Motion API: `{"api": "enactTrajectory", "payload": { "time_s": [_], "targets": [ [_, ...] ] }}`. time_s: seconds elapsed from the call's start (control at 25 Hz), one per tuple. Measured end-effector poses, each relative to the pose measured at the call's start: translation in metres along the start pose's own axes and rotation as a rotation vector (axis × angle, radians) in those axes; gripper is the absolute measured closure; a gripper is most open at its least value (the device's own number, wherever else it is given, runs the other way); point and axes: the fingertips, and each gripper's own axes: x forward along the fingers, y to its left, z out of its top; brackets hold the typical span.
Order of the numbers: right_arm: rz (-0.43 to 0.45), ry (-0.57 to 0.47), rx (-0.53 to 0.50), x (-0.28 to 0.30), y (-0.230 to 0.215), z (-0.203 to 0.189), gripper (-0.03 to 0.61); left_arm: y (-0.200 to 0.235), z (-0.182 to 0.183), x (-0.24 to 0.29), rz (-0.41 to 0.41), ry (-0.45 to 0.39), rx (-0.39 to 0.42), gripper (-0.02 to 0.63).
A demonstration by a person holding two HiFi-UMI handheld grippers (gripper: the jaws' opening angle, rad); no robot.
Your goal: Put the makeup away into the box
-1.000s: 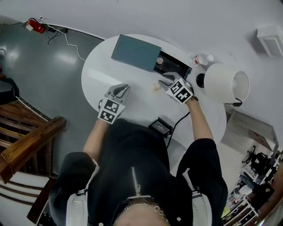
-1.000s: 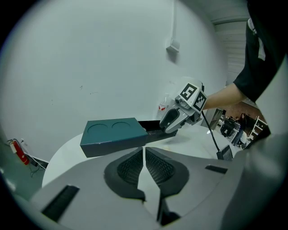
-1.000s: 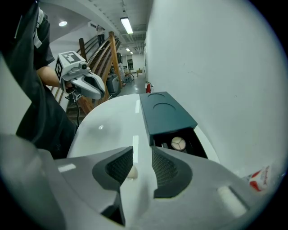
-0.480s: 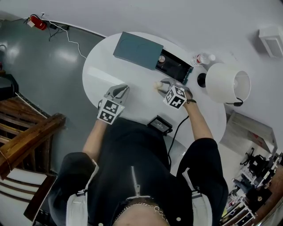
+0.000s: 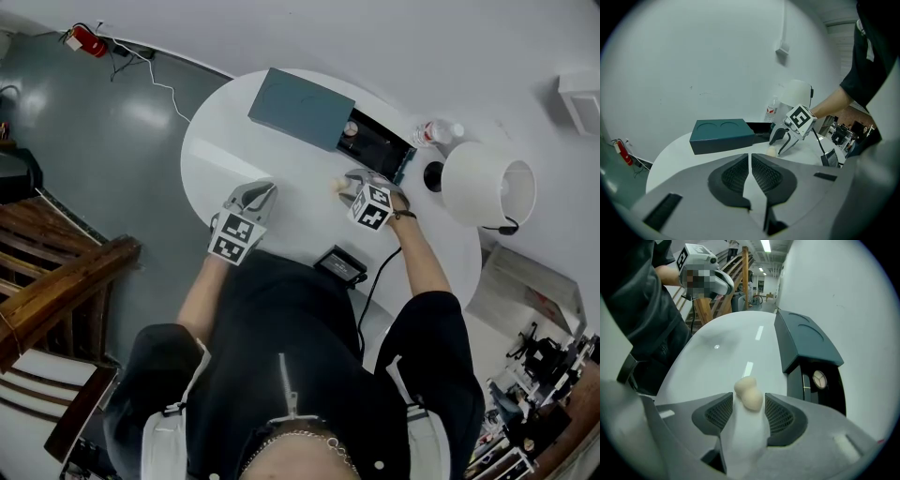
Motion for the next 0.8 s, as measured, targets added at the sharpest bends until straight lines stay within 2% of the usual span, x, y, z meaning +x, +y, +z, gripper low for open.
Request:
{"api": "enactTrajectory", "payload": {
  "time_s": [0.12, 0.24, 0.64, 0.8],
  "targets": [
    [-0.006, 0.013, 0.012, 0.005, 0.000, -0.005, 0.378, 0.001, 0.000, 0.000, -0.001, -0.001, 0.000, 0.598],
    [-0.036, 0.024, 0.015, 0.006, -0.005, -0.006, 0.443, 0.003, 0.001, -0.001, 0.000, -0.001, 0.000, 0.598],
    [-0.034, -0.001, 0.032, -0.006, -0.004, 0.004, 0.460, 0.003, 0.002, -0.002, -0.010, -0.004, 0.009, 0.598],
    [-0.051, -0.038, 0.070, -0.019, -0.008, 0.010, 0.460, 0.001, 0.004, 0.000, -0.022, -0.006, 0.015, 0.598]
  ]
}}
